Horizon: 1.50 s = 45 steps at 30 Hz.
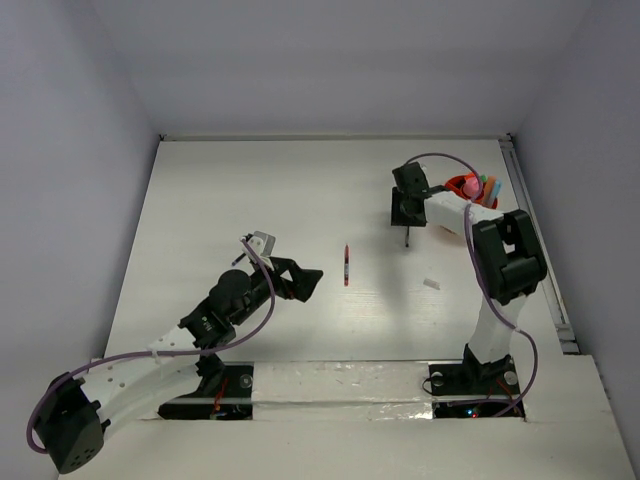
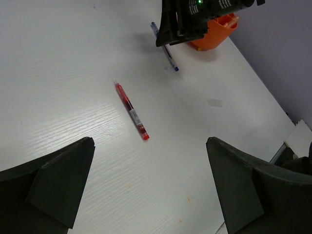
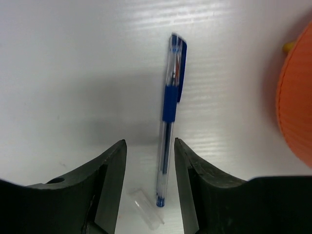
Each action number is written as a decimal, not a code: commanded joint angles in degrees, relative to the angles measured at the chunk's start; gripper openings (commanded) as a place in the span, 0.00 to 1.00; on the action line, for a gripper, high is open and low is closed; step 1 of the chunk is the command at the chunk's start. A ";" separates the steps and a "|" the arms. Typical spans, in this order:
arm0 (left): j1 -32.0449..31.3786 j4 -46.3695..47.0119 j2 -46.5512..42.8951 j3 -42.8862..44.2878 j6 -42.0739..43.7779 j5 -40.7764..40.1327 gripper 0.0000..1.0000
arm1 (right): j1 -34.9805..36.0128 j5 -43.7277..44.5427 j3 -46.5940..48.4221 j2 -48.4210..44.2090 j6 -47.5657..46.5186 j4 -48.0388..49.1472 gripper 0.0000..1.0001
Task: Sort the stationery into containers
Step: Pick up the pen from the center of the board, then place the pen in the storage box.
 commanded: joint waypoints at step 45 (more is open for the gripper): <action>-0.12 3.22 -0.87 0.27 0.01 0.46 0.99 | -9.88 20.50 -12.20 -14.55 -27.13 60.49 0.00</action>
